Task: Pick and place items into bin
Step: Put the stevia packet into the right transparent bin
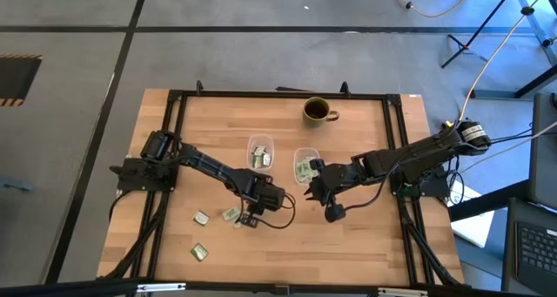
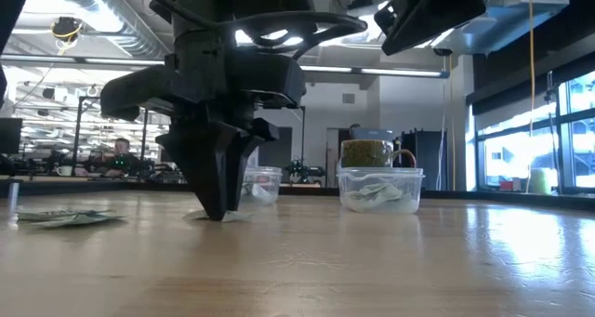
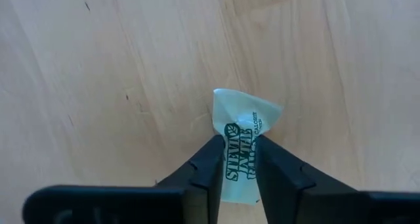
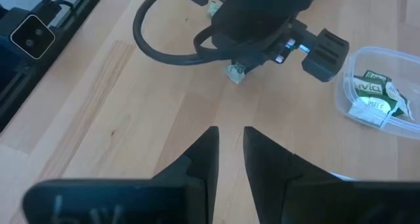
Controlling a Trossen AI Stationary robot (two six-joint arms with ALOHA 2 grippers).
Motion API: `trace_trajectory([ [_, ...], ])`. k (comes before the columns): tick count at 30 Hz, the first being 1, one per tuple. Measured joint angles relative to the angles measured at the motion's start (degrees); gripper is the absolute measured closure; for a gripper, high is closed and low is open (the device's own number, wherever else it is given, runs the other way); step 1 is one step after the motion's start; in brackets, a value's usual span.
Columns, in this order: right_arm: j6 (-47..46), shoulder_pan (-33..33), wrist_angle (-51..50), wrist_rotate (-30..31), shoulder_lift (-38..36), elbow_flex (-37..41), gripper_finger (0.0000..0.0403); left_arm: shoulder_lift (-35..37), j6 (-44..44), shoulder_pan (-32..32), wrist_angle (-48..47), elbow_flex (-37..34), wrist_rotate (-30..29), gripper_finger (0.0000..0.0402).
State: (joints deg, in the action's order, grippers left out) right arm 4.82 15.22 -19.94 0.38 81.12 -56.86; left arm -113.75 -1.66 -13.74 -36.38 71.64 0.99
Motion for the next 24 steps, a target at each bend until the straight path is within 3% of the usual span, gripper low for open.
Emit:
trace_trajectory([
  [19, 12.1, 0.2, 5.2, 0.0, 5.8, 0.0, 0.0328, 8.7, -1.1, 0.7, 2.4, -0.3, 0.5, 0.034],
  [24, 16.6, 0.4, 9.1, 0.0, 7.7, 0.0, 0.0328, 12.0, 2.6, 2.2, 4.8, -0.3, 0.7, 0.034],
])
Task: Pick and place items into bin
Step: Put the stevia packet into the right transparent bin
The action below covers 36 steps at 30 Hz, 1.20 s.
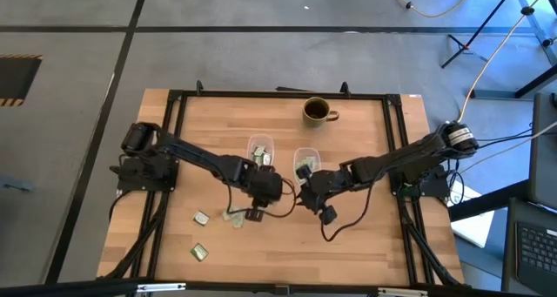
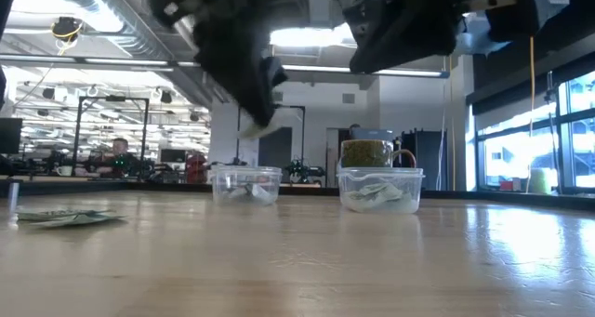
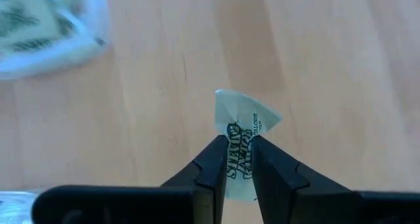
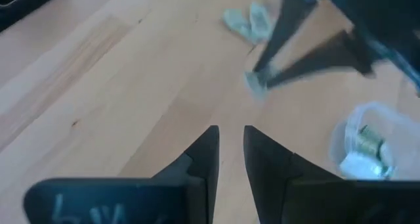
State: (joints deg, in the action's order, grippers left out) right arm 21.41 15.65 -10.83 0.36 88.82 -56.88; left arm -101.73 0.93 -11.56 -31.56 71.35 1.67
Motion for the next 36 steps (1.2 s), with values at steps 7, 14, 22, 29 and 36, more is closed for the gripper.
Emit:
trace_trajectory([
  [7, 6.2, 2.8, 3.5, 10.3, 0.9, 0.0, 0.0328, 3.1, 7.3, 2.1, 4.4, 0.1, 6.4, 0.034],
  [14, 10.4, 5.6, 4.7, 17.4, 0.9, 0.0, 0.0332, 4.0, 11.1, 3.1, 7.7, 0.1, 12.1, 0.0341],
  [22, 10.8, 6.4, 7.2, 17.5, 0.8, 0.0, 0.0332, 4.0, 14.8, 3.6, 11.1, 0.2, 13.6, 0.0339],
  [29, 12.0, 6.5, 8.5, 17.6, 0.8, 0.0, 0.0332, 4.0, 16.5, 3.8, 11.3, 0.2, 13.5, 0.0342],
  [36, 12.9, 6.7, 9.4, 17.6, 0.8, 0.0, 0.0332, 4.0, 17.4, 3.7, 14.3, 0.2, 14.4, 0.0339],
])
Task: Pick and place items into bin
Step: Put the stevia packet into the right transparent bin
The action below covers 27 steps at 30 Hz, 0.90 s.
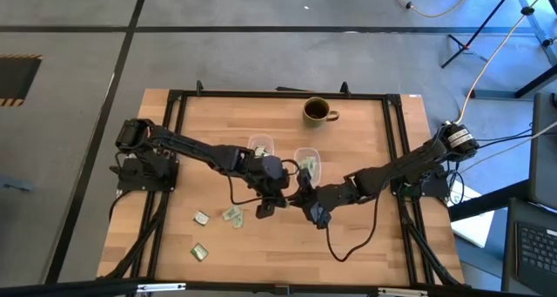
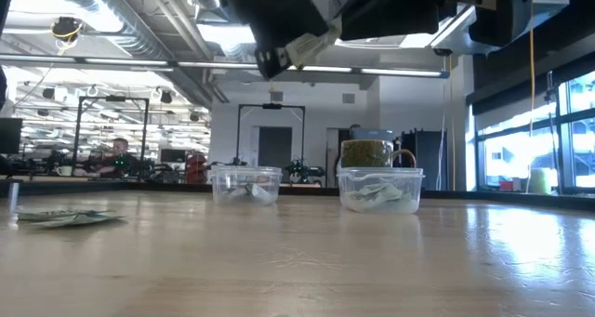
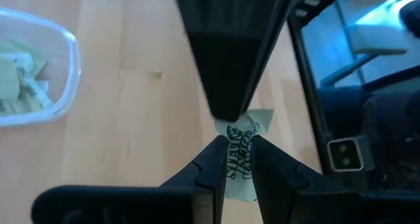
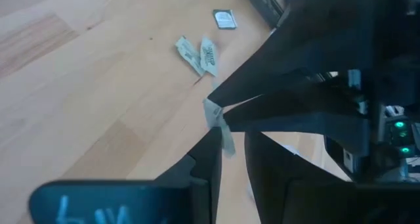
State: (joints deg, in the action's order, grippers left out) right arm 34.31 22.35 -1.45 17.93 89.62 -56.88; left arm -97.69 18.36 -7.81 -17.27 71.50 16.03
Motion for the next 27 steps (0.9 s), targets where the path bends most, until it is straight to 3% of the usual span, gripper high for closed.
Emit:
trace_trajectory([
  [27, 0.3, 3.1, 0.1, -0.2, 0.0, 0.0, 0.0332, 0.0, 0.4, 0.9, 2.7, 0.0, 1.3, 0.0347],
])
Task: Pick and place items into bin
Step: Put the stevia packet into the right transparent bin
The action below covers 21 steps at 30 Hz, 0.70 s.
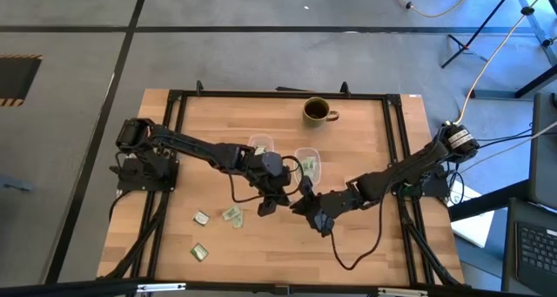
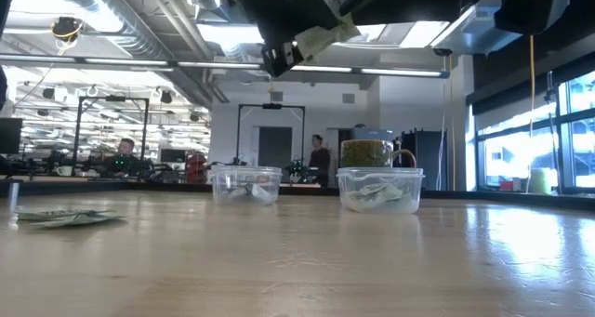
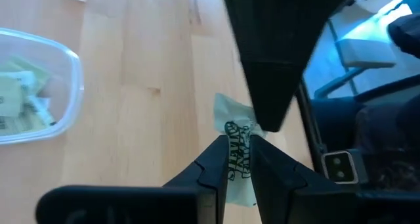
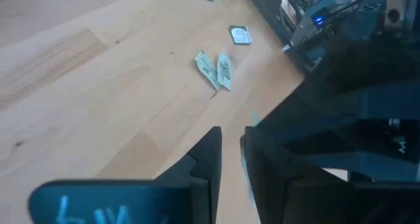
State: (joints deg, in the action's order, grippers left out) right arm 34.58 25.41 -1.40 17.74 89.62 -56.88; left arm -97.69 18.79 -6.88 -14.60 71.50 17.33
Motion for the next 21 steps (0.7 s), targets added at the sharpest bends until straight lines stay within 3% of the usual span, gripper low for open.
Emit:
trace_trajectory([
  [21, -2.7, 0.0, -0.2, 3.8, 0.0, 0.0, 0.0337, 0.0, 0.2, 0.2, 0.3, 0.0, 2.1, 0.0347],
])
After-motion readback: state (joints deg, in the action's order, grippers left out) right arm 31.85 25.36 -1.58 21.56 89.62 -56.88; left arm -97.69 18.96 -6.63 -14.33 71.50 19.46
